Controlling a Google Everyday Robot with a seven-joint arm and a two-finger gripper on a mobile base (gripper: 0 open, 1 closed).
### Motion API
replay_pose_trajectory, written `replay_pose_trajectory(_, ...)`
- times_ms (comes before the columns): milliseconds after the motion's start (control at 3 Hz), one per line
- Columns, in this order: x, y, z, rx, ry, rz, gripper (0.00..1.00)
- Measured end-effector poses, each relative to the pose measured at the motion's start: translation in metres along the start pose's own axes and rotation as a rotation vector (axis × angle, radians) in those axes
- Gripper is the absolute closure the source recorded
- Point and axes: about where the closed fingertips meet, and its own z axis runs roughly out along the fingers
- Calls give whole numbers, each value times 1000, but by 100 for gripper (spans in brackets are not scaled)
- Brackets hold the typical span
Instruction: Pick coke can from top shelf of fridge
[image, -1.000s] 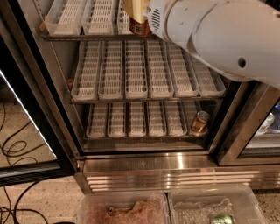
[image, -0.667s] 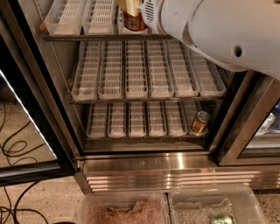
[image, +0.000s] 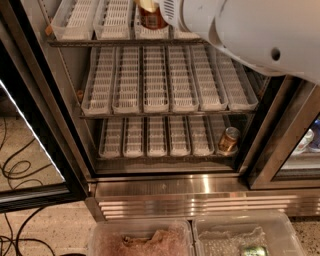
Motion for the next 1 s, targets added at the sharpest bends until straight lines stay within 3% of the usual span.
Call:
replay_pose_trajectory(333,17,-5,-7,0,41,15,100)
replay_pose_trajectory(667,43,-19,-26,31,91,43,100)
replay_pose_trajectory(1000,44,-20,-27,34,93,44,100)
